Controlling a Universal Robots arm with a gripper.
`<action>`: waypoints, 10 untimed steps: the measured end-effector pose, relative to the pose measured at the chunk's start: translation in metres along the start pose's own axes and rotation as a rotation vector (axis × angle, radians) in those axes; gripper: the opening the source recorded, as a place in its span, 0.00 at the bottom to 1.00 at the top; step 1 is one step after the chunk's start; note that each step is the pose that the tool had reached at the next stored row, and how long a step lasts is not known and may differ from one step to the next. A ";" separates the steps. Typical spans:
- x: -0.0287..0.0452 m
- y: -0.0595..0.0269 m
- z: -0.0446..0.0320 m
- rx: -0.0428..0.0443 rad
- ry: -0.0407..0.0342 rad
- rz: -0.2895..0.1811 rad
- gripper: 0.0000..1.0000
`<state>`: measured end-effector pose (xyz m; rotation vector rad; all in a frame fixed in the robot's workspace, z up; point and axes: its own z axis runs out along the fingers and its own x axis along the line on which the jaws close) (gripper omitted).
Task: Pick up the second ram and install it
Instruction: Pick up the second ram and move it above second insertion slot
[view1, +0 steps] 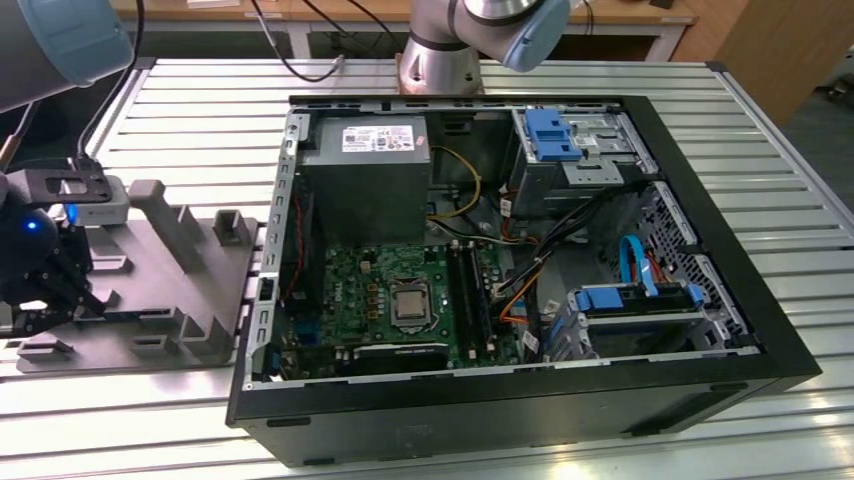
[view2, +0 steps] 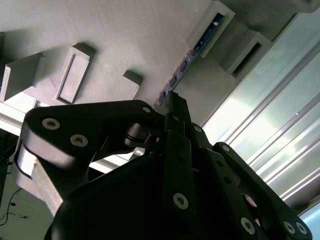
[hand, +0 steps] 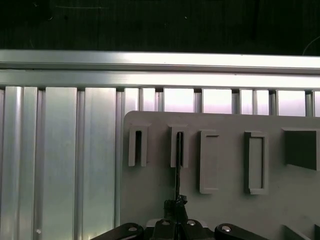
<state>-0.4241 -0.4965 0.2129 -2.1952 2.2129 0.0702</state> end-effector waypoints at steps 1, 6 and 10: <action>0.0000 0.0000 0.0000 0.0000 0.0000 0.000 0.10; 0.0000 0.0000 0.0000 0.0000 0.0000 0.000 0.11; 0.0000 0.0000 0.0001 0.0001 0.0000 0.000 0.29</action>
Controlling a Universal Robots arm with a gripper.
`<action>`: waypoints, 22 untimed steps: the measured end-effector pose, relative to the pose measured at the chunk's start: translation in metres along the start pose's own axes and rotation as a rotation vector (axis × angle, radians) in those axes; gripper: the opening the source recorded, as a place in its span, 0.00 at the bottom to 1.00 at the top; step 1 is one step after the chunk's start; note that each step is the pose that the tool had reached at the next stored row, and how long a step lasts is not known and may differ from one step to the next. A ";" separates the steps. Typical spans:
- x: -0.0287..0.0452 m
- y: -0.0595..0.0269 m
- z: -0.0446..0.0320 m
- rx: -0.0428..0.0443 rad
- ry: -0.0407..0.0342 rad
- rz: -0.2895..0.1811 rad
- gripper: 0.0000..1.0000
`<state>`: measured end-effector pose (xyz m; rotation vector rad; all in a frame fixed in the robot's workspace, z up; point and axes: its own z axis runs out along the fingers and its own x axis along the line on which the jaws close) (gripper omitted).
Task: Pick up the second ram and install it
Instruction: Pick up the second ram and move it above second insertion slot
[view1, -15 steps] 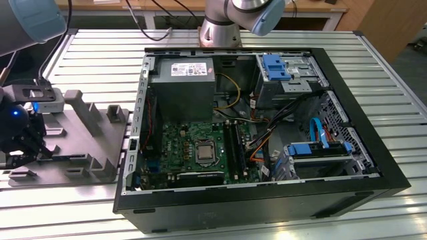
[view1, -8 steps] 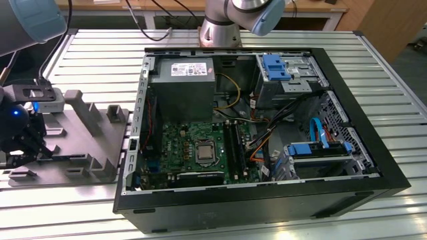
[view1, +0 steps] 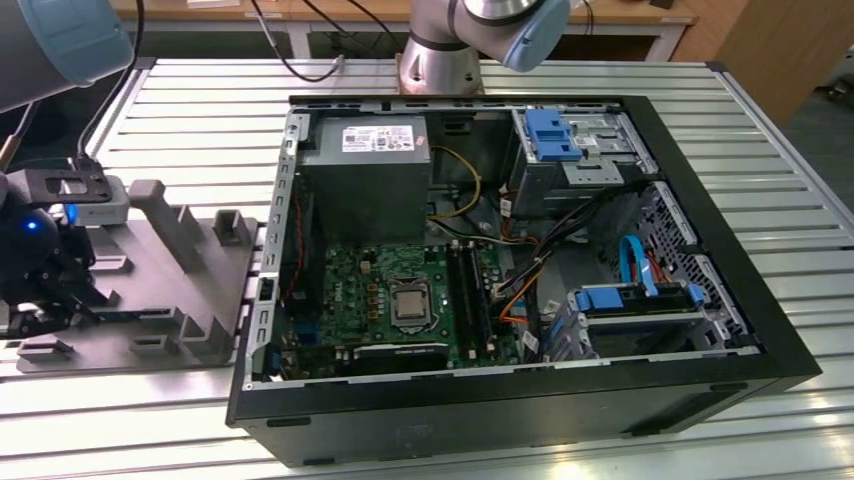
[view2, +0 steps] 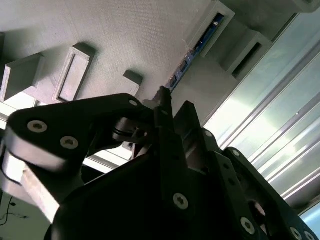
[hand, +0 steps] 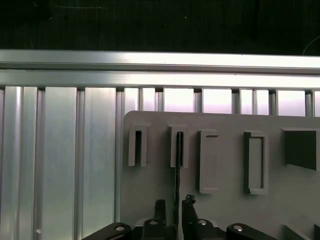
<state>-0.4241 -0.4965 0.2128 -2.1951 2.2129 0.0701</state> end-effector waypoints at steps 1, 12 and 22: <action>0.0000 0.0000 0.0000 0.0000 0.0000 0.000 0.29; -0.0012 0.0048 0.0088 0.0041 0.0000 -0.004 0.36; -0.0032 0.0055 0.0147 0.0048 0.0001 -0.006 0.36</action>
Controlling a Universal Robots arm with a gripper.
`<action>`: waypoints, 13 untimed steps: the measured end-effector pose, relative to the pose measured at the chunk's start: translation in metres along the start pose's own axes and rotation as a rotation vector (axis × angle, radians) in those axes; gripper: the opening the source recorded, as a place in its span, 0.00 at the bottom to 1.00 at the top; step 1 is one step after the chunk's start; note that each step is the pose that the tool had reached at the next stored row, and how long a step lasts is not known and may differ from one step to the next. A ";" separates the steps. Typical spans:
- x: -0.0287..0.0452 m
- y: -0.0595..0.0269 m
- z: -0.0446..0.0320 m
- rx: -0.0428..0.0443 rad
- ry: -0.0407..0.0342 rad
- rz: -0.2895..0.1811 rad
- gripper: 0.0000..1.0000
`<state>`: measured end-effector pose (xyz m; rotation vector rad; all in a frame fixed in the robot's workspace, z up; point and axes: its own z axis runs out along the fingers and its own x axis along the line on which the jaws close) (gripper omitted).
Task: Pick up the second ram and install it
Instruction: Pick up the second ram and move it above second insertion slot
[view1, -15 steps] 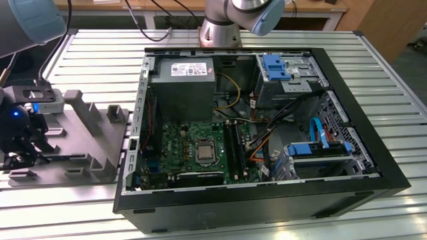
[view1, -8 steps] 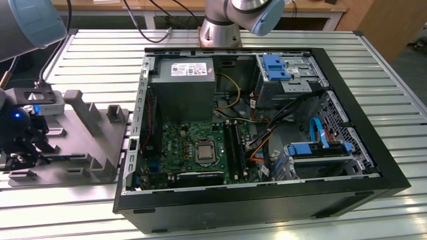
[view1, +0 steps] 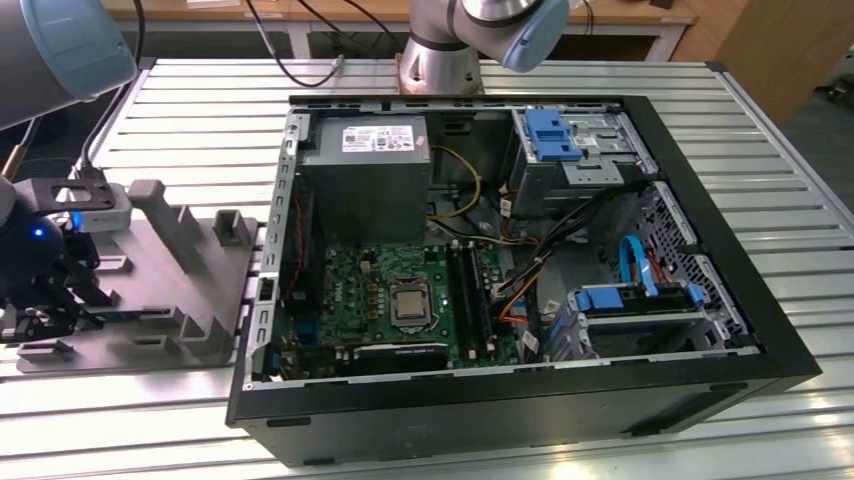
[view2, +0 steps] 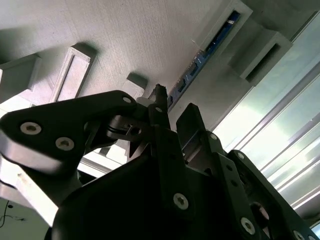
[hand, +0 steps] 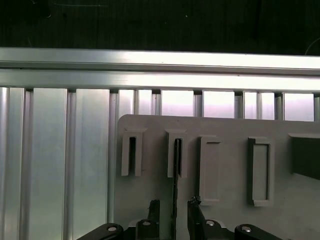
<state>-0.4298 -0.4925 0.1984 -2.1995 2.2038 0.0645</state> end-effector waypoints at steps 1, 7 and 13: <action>0.0000 0.0000 0.0001 0.0001 0.0000 0.000 0.36; 0.0000 0.0000 0.0003 0.0001 -0.0001 0.000 0.34; 0.0000 0.0000 0.0004 0.0001 -0.0001 0.000 0.26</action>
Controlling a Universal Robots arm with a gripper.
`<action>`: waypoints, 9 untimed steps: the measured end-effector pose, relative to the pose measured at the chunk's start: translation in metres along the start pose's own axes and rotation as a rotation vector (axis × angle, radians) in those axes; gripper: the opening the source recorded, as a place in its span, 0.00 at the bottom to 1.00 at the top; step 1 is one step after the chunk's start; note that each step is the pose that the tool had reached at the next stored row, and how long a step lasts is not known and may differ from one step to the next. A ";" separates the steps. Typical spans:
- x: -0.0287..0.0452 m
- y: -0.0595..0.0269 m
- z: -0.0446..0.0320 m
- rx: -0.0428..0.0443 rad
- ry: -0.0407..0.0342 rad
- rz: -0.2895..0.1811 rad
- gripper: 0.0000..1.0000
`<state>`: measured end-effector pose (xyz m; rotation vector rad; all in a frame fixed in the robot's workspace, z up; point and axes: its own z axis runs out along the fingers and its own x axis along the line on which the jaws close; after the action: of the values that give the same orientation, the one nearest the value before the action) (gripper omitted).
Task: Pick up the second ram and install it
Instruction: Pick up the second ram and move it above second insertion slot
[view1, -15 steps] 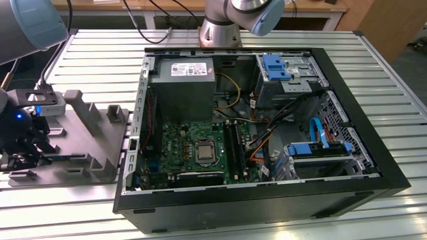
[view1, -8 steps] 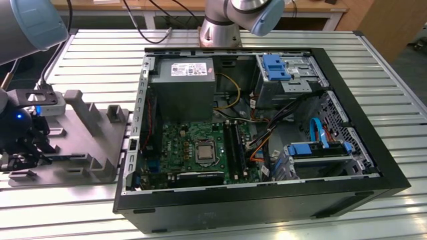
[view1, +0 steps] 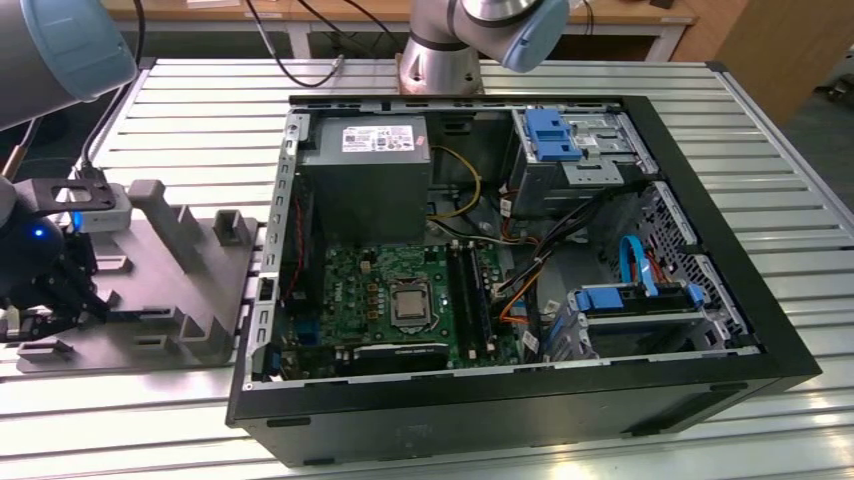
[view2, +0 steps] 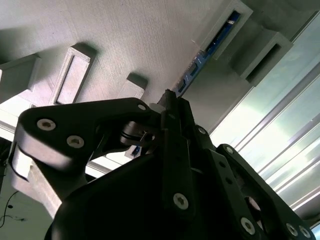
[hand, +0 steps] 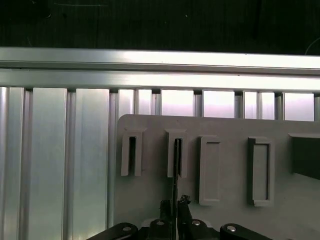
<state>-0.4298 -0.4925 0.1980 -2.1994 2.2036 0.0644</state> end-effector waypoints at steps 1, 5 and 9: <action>0.0000 0.0000 0.0000 0.0000 0.0001 0.000 0.19; 0.0000 0.0000 0.0002 -0.0001 0.0000 0.000 0.19; 0.0000 0.0000 0.0003 0.0000 0.0000 0.000 0.18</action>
<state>-0.4298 -0.4925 0.1978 -2.1994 2.2037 0.0645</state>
